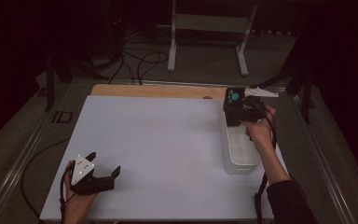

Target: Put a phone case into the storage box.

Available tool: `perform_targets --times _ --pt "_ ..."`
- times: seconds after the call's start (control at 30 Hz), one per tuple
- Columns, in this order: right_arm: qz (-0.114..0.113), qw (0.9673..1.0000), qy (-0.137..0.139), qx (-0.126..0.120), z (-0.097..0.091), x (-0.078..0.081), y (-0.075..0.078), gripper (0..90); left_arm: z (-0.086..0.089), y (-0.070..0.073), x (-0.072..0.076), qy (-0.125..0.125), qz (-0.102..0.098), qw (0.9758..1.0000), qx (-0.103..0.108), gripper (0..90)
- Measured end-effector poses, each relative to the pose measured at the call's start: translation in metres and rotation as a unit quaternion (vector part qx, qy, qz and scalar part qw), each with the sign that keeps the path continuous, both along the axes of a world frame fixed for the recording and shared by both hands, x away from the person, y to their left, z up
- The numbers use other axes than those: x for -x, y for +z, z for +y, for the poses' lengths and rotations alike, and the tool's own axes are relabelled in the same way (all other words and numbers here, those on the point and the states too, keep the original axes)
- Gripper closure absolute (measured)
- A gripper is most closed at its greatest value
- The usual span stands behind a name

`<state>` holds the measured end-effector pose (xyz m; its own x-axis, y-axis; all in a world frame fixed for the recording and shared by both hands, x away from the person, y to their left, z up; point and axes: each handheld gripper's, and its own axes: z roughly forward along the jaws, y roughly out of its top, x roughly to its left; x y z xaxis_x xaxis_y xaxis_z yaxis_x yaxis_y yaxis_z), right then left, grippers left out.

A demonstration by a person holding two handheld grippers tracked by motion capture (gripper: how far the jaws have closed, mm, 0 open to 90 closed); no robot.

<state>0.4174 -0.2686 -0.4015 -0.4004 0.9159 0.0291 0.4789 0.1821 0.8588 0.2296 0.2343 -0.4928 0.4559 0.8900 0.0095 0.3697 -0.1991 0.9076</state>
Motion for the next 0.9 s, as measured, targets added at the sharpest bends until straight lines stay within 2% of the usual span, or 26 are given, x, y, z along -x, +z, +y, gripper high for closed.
perform_targets --times 0.3,0.53,0.63,0.77,0.9 --pt "-0.025 0.9986 0.04 -0.024 0.01 0.033 0.008 7.5 0.0 0.002 0.001 -0.005 0.001 1.0 0.003 0.4" --pt "-0.032 0.9976 0.055 -0.025 0.015 0.058 0.006 7.5 0.001 0.004 0.002 -0.007 0.001 1.0 0.004 0.4" --pt "-0.035 0.9969 0.059 -0.038 0.014 0.069 0.004 7.5 0.001 0.005 0.003 -0.009 0.001 0.9999 0.005 0.4" --pt "-0.04 0.9963 0.062 -0.043 0.011 0.084 -0.004 7.5 0.001 0.006 0.003 -0.013 0.0 0.9999 0.005 0.4" --pt "-0.043 0.9951 0.063 -0.063 0.007 0.1 -0.012 7.5 0.002 0.008 0.004 -0.015 0.0 0.9999 0.008 0.4"
